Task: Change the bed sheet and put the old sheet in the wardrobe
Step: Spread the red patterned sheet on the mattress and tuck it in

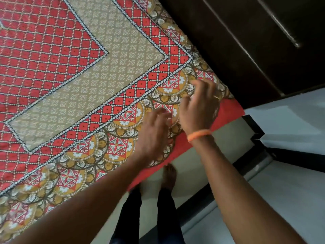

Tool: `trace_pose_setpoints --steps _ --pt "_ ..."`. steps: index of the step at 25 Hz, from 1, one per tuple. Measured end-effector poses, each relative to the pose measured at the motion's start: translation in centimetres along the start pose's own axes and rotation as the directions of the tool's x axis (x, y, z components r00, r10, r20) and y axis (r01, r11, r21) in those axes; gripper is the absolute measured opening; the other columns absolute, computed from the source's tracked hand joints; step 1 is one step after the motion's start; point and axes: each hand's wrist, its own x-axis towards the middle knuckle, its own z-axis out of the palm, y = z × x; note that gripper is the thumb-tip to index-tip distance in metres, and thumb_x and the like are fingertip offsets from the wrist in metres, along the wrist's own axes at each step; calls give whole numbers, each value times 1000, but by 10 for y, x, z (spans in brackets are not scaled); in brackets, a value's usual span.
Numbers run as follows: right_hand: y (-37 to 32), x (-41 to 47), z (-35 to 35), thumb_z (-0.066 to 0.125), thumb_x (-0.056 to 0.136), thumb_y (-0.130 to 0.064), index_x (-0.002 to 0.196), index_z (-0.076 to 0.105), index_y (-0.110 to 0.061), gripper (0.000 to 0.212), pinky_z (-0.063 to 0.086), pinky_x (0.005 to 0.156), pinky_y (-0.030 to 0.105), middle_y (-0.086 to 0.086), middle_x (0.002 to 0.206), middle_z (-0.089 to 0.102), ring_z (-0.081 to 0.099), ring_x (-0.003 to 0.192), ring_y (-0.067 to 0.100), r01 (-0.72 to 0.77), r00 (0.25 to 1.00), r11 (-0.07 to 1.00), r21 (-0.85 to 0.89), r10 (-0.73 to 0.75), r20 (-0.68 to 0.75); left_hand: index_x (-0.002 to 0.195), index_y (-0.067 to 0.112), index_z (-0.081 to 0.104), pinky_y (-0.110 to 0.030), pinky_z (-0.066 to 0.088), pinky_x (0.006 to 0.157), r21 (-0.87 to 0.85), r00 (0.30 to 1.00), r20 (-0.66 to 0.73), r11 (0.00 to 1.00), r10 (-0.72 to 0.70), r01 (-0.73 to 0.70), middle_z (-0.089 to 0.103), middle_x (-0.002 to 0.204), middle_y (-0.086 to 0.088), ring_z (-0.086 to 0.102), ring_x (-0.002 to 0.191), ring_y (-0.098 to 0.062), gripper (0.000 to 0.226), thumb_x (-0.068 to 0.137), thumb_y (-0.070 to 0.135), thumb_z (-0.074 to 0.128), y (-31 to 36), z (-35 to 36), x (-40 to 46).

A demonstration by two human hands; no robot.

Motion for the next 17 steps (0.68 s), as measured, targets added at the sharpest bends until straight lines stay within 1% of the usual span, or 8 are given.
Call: trace_pose_setpoints --steps 2,4,5,7,10,13,15,17 --pt "-15 13 37 46 92 -41 137 48 -14 53 34 106 50 13 147 41 38 135 31 224 933 961 -162 -164 321 143 2 41 -55 33 112 298 990 -17 944 -142 141 41 147 -25 38 137 -38 49 103 29 33 -46 -23 13" --pt "4 12 62 31 95 -59 152 27 -21 68 12 116 59 11 161 19 14 148 32 357 842 881 -311 -160 515 157 11 11 -52 13 122 473 937 122 849 -327 234 7 163 -20 5 151 -34 67 103 50 20 -79 -33 3" --pt "19 4 65 23 95 -64 154 20 -25 71 7 117 60 9 163 11 7 150 31 363 837 861 -356 -134 531 158 15 0 -52 5 122 511 910 180 826 -373 237 -6 164 -17 -8 152 -31 73 101 58 17 -84 -32 -10" --pt "42 -20 50 19 94 -67 155 15 -28 72 3 118 58 7 164 6 4 150 29 275 884 865 -420 -55 465 157 17 -8 -52 -2 122 519 894 215 821 -394 237 -17 162 -16 -18 150 -30 81 97 66 18 -72 -22 -39" --pt "54 -62 17 25 97 -60 155 17 -20 71 13 117 56 11 163 6 7 149 33 100 902 880 -465 117 415 157 11 -4 -54 2 122 465 895 252 857 -369 222 -14 162 -19 -14 150 -34 82 98 63 19 -37 -12 -77" --pt "24 -81 1 41 96 -37 149 32 -8 61 21 113 60 22 159 13 12 146 41 0 866 879 -476 238 440 157 9 13 -56 17 119 303 904 362 946 -226 115 3 163 -19 -3 151 -35 68 102 47 23 -16 -15 -103" --pt "-21 -74 10 55 87 -20 132 49 -9 47 22 113 55 22 156 19 18 143 40 109 850 917 -383 114 514 150 5 33 -55 28 115 65 941 289 985 -174 162 25 159 -19 18 149 -34 56 102 35 31 -16 -30 -109" --pt "-82 -66 39 56 86 -21 123 55 -9 39 23 114 51 19 153 29 25 140 36 331 802 919 -215 -153 578 148 4 36 -46 27 119 -39 925 74 926 -372 376 29 158 -18 25 147 -30 52 103 30 32 -36 -61 -112"
